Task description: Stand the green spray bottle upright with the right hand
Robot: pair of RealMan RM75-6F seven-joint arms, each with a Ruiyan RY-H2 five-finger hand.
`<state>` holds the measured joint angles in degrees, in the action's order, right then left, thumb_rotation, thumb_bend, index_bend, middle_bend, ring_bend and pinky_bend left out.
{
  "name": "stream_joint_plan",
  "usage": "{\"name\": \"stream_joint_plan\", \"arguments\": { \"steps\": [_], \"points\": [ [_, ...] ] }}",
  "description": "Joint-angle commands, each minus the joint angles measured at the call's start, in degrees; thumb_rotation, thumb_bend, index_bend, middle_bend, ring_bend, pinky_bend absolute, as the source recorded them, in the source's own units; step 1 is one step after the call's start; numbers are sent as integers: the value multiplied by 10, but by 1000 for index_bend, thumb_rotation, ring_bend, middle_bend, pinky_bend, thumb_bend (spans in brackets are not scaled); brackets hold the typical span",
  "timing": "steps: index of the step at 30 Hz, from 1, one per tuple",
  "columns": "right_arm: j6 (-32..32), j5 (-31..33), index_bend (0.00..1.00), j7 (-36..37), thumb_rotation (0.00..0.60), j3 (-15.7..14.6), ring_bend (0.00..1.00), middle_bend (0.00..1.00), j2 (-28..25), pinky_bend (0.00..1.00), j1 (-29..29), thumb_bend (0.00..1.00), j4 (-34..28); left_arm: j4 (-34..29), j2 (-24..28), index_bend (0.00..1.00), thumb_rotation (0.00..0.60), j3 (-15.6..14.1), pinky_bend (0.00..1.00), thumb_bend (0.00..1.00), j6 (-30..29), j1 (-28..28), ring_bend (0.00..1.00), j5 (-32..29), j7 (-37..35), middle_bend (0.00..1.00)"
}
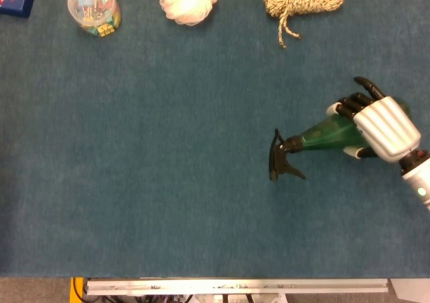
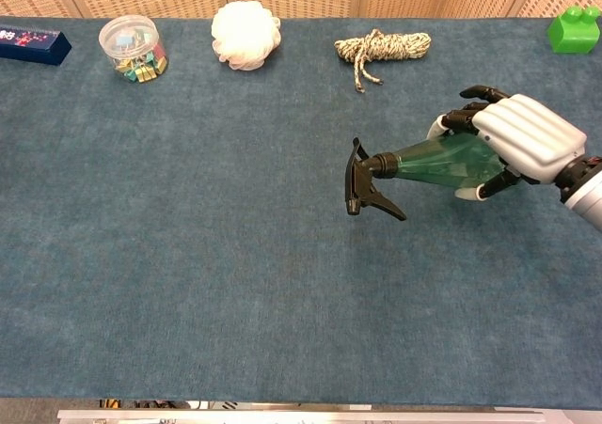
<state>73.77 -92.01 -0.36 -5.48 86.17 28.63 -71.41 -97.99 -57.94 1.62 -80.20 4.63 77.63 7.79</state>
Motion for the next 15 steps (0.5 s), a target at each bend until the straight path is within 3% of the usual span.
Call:
{"name": "stream_joint_plan", "arguments": {
  "steps": [1, 15],
  "points": [
    [27, -35, 400, 67, 600, -1, 378, 499, 15, 122, -5, 138, 38, 0, 2, 266, 600, 3, 0, 0, -4, -2, 5, -4, -1, 79],
    [95, -78, 403, 205, 600, 10, 379, 502, 48, 131, -13, 137, 98, 4, 2, 266, 600, 9, 0, 0, -6, -3, 6, -13, 8, 79]
  ]
}}
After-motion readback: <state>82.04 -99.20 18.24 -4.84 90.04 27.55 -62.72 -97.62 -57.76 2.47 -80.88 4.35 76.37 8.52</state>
